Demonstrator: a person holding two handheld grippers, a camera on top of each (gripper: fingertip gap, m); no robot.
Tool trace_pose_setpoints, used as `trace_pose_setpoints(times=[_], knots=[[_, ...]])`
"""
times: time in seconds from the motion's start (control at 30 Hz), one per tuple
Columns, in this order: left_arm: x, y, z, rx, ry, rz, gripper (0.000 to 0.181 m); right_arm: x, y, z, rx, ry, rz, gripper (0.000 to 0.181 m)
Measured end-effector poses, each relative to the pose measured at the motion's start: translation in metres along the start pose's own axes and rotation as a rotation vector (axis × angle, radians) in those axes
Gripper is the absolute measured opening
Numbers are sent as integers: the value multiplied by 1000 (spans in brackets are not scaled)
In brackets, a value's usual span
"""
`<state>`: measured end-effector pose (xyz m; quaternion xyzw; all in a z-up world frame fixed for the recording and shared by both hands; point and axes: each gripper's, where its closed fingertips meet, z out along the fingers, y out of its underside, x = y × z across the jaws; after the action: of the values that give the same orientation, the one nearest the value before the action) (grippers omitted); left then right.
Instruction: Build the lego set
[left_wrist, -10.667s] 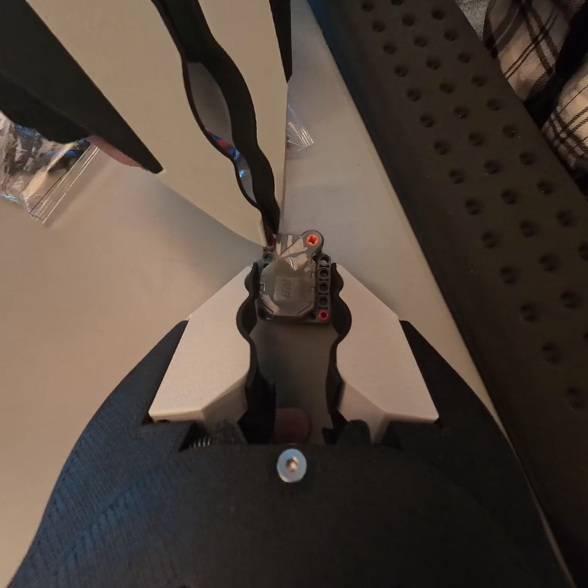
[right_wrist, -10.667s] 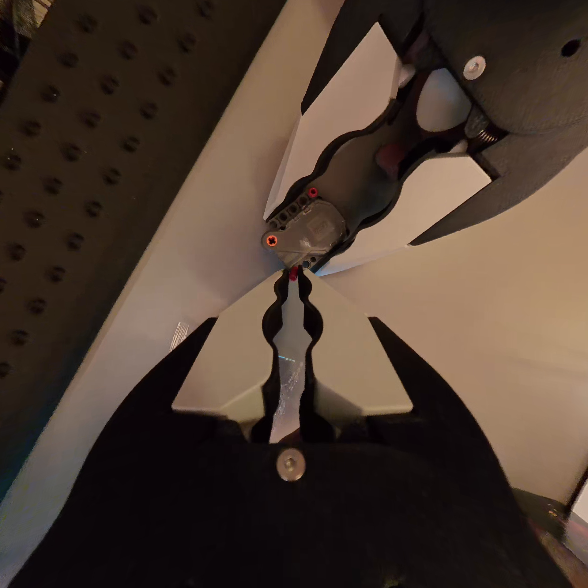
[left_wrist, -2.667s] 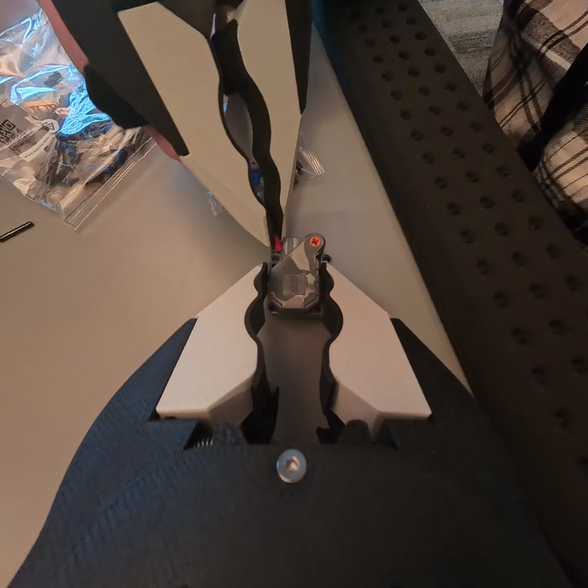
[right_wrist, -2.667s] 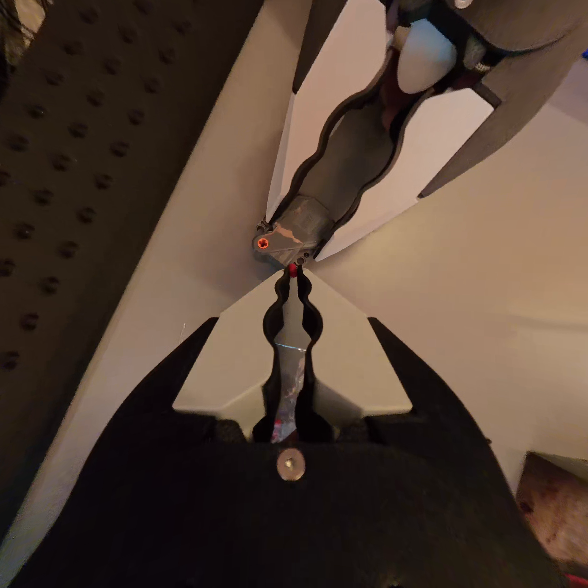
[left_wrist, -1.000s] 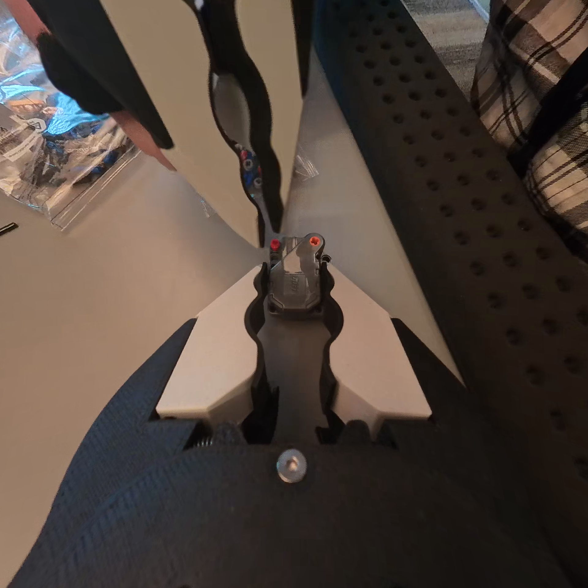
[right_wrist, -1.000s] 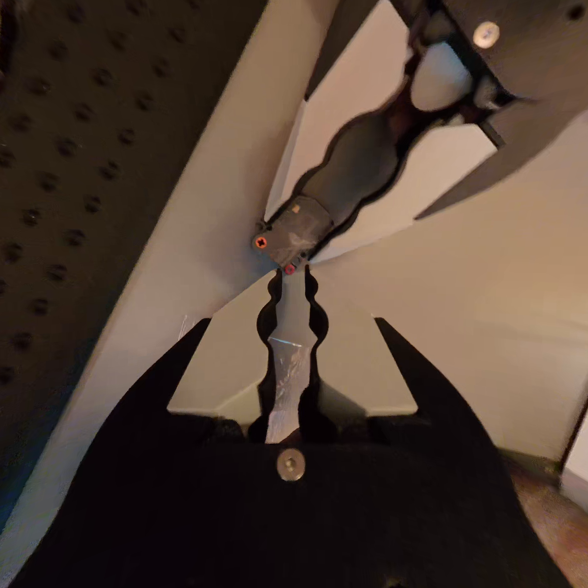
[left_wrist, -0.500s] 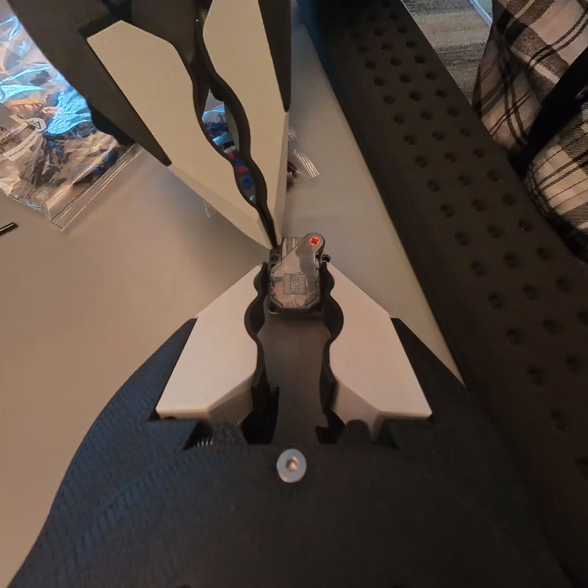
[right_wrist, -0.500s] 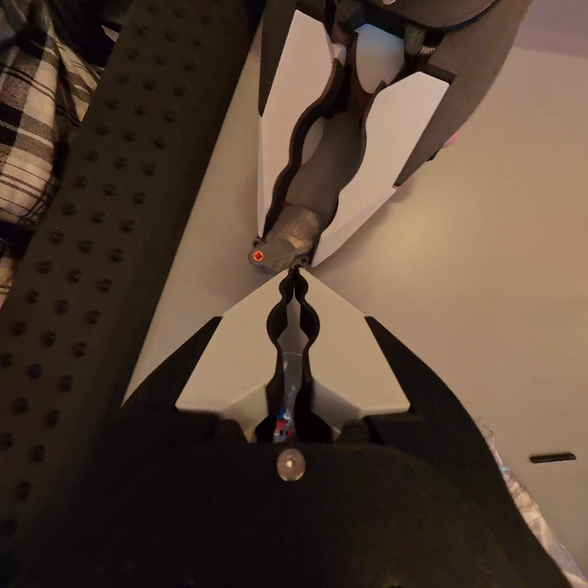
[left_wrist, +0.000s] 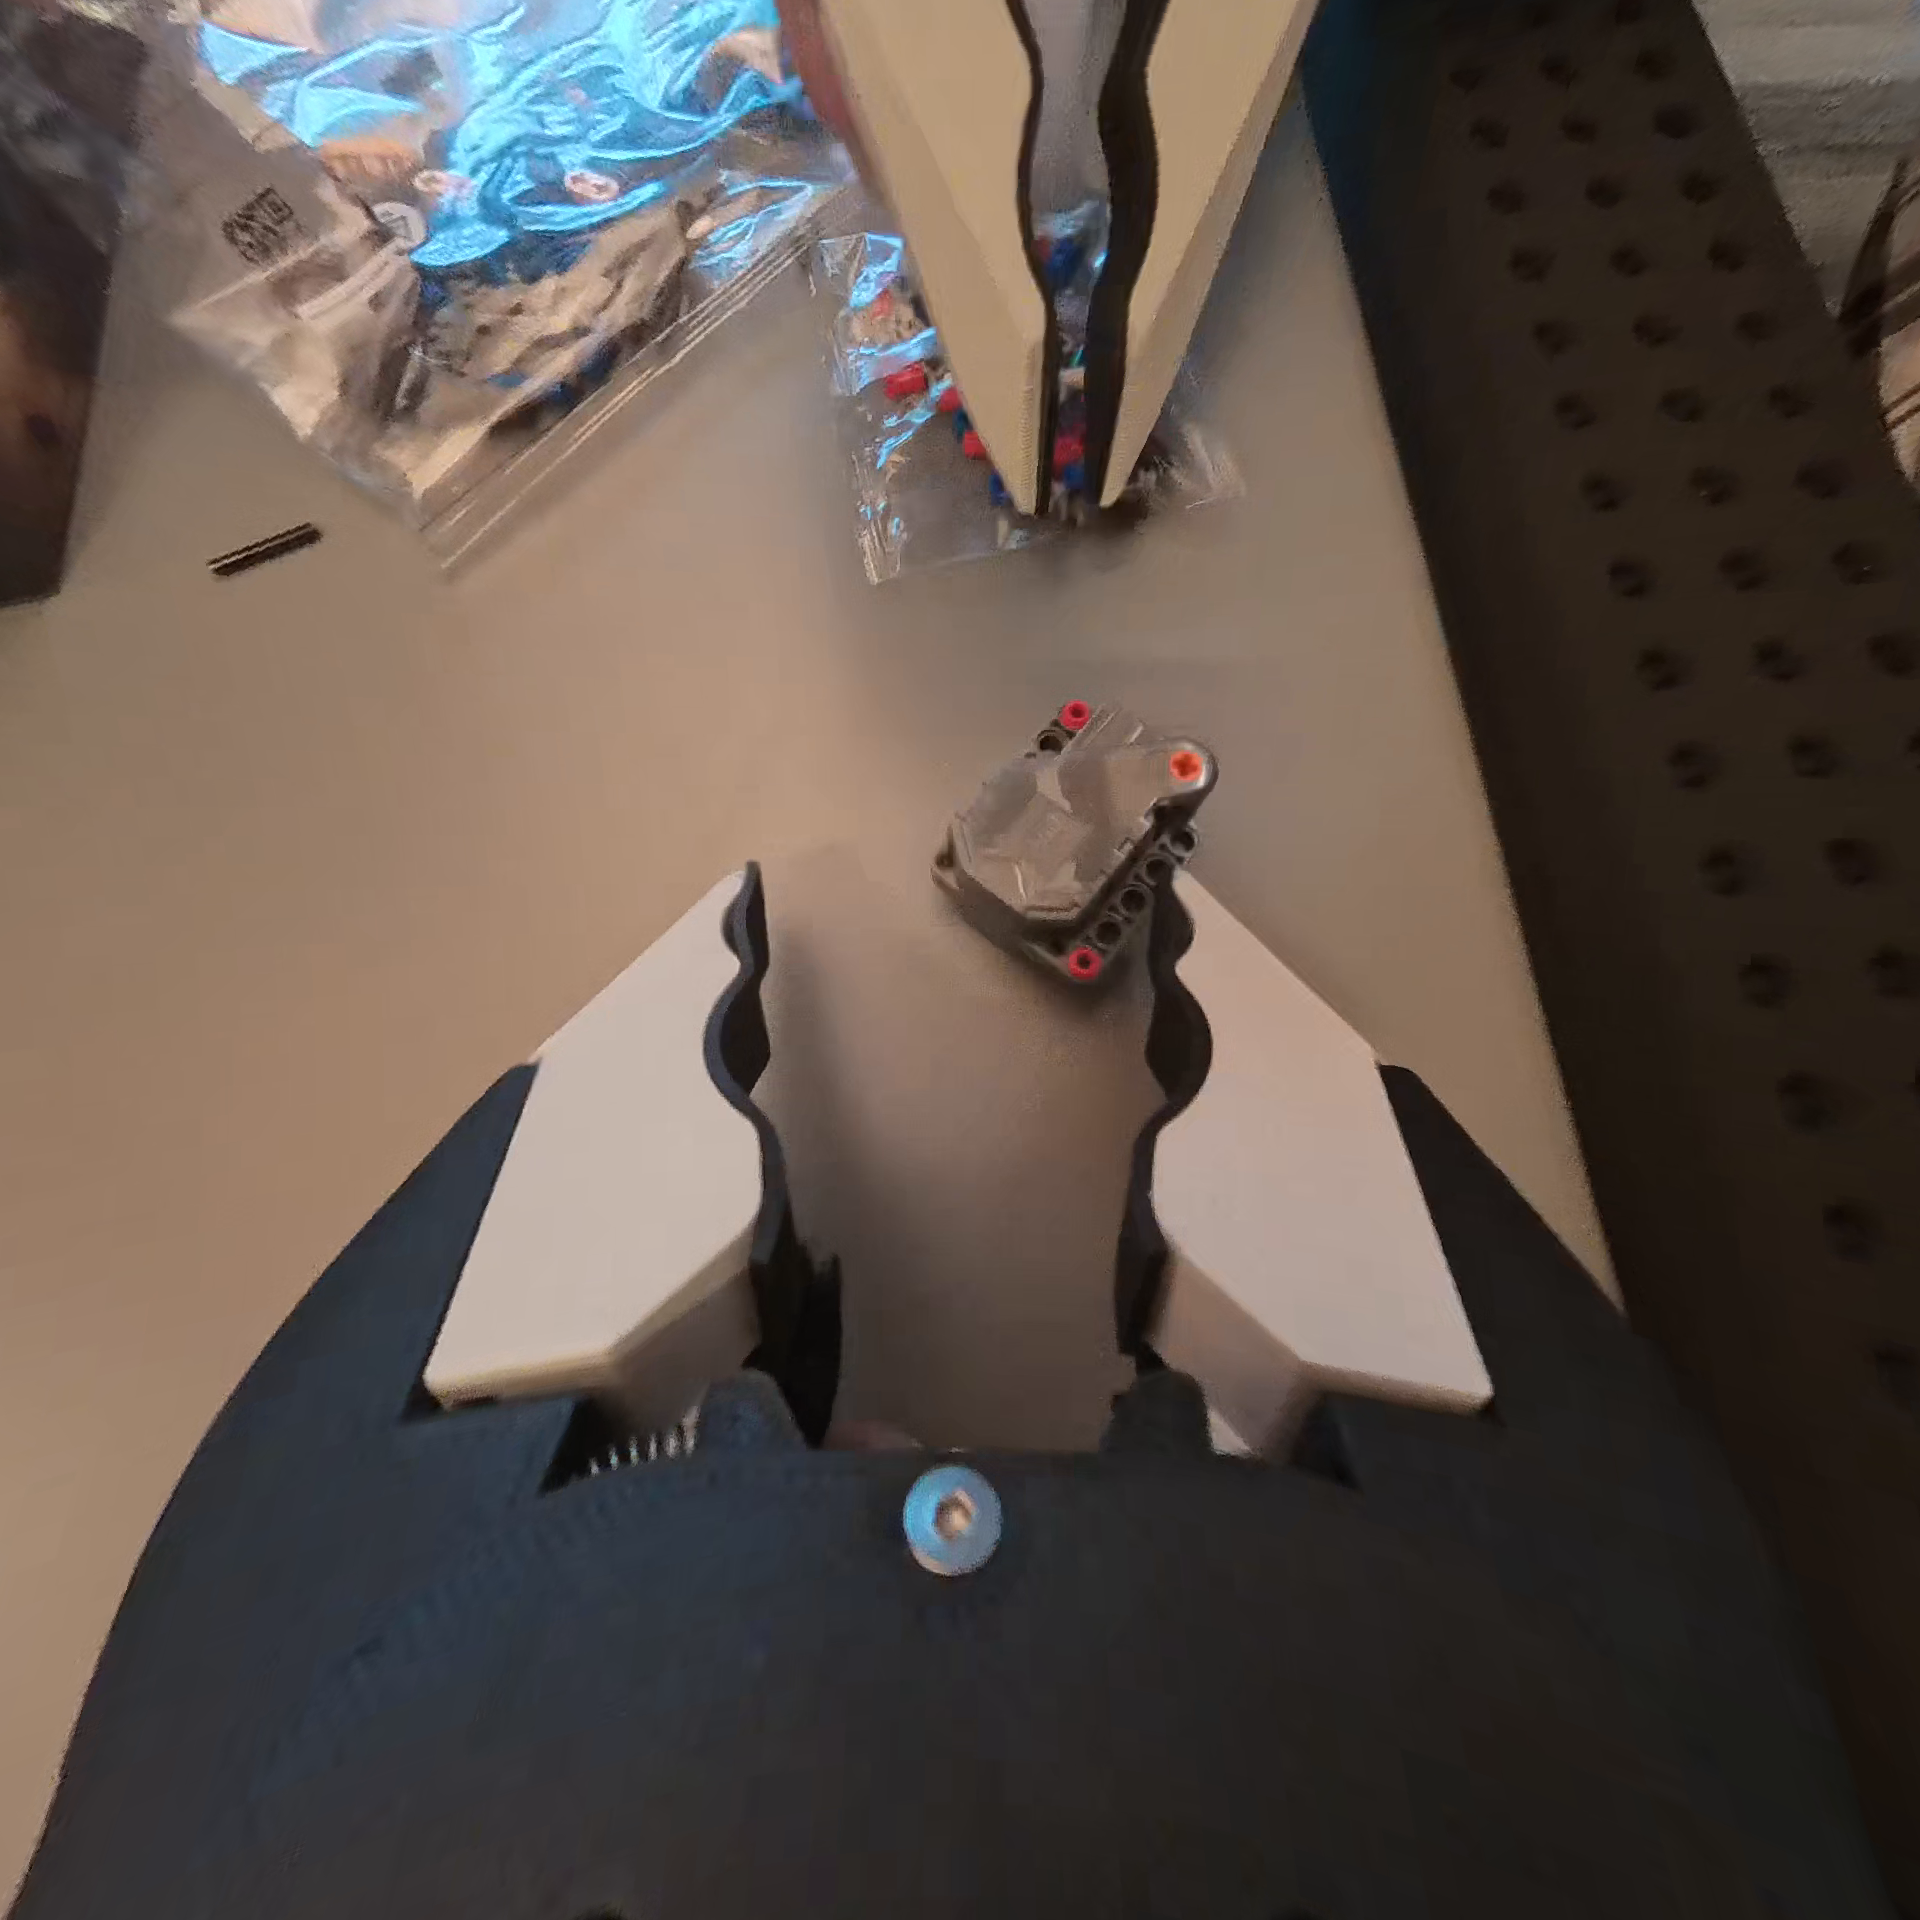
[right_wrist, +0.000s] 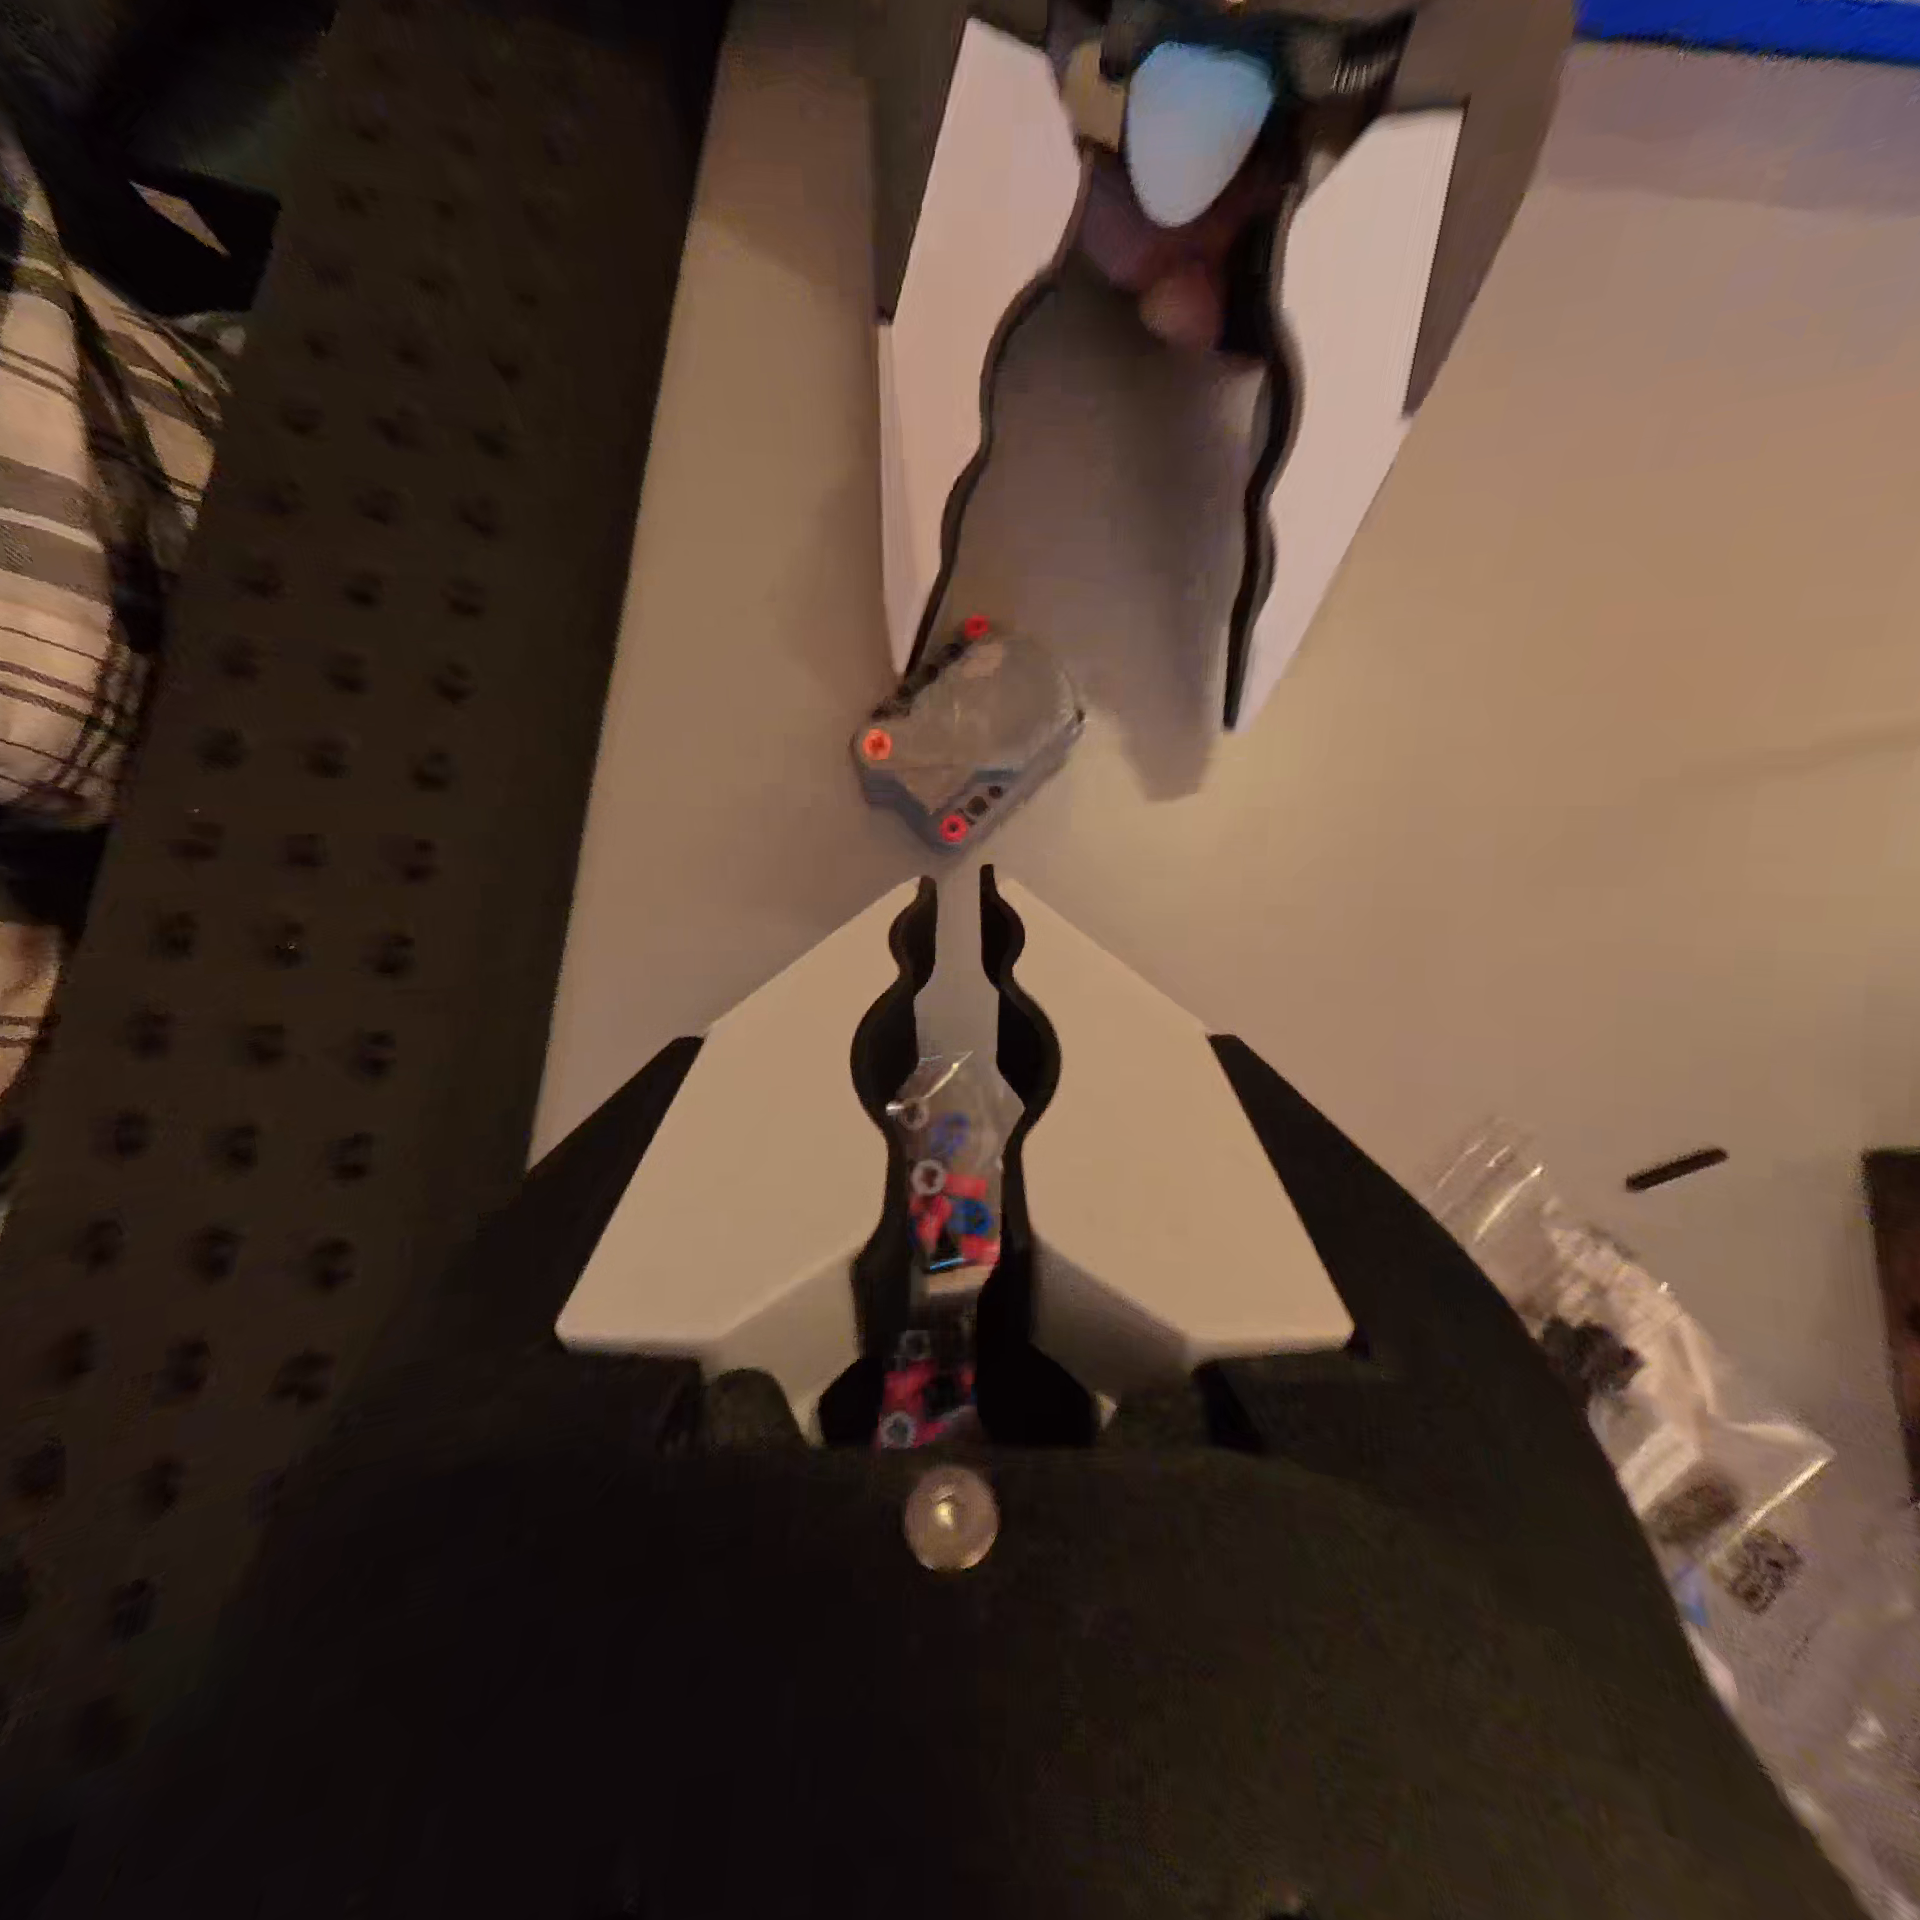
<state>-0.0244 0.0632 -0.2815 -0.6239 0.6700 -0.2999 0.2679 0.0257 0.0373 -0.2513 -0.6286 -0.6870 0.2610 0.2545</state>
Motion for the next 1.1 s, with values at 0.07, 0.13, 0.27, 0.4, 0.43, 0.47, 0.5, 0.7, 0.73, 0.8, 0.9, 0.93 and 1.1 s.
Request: trace_pose_setpoints(times=[0.07,0.13,0.27,0.4,0.43,0.47,0.5,0.7,0.73,0.8,0.9,0.93,1.1], knots=[[1,-2,-9,14,-11,10,69,-3,4,1,-27,47,-1,7],[1,-3,-13,-1,-37,38,58,-17,-3,3,6,20,13,4],[15,10,-2,-116,-11,46,45,-29,-14,27,25,5,48,2],[17,21,-2,-202,-65,-23,46,-20,-6,48,-45,82,63,1],[24,20,-2,-192,-52,-31,45,-17,-5,48,-51,104,71,0],[28,18,-3,-184,-55,-35,44,-12,-3,47,-56,128,85,0],[30,19,-3,-193,-71,-35,47,-7,-2,45,-60,143,97,0],[28,31,-14,-228,-150,-29,40,4,4,34,-70,185,121,3],[25,30,-16,-214,-168,-35,45,4,4,33,-67,184,126,6],[19,17,-17,-146,-207,-34,56,4,5,33,-71,180,132,10],[19,4,-12,-101,-223,1,57,5,4,38,-75,188,121,12],[19,3,-8,-100,-222,12,55,4,3,40,-70,183,122,13],[20,5,2,-118,-219,13,42,9,4,46,-72,193,123,8]])
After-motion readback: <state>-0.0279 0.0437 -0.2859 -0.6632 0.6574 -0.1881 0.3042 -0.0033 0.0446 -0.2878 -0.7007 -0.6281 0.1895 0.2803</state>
